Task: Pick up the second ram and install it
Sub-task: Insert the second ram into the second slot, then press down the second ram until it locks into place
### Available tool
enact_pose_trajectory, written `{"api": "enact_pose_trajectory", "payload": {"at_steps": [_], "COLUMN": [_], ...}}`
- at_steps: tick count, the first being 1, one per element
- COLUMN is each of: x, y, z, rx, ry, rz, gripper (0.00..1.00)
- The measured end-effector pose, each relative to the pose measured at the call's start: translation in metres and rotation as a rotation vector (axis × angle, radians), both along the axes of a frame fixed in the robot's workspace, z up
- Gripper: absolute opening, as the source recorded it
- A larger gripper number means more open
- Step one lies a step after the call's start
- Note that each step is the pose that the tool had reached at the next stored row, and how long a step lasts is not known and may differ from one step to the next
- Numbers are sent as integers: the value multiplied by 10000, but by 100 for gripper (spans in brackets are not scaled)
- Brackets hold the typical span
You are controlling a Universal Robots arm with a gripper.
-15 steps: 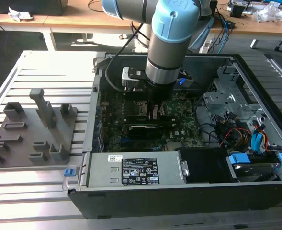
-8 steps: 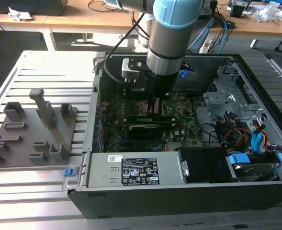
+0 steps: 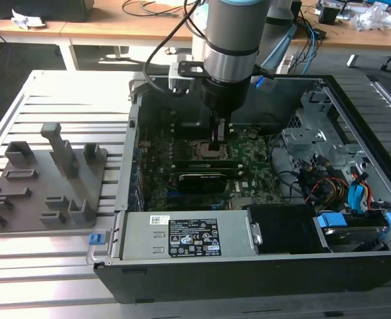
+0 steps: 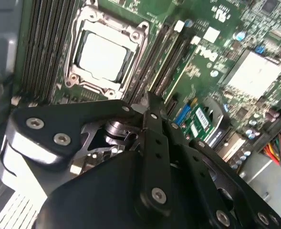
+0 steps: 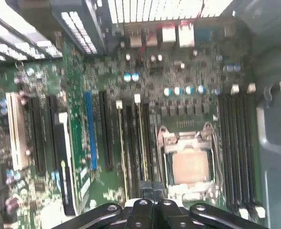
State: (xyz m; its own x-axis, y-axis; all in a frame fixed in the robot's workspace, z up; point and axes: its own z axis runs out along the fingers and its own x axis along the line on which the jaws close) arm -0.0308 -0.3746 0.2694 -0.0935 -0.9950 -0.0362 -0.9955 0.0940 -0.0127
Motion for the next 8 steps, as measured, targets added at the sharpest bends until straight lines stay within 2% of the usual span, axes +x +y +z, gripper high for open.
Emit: {"api": "enact_pose_trajectory", "payload": {"at_steps": [8], "x": [0], "y": [0], "z": [1], "rx": [-3], "ry": [-15], "rz": [1], "gripper": [11]}}
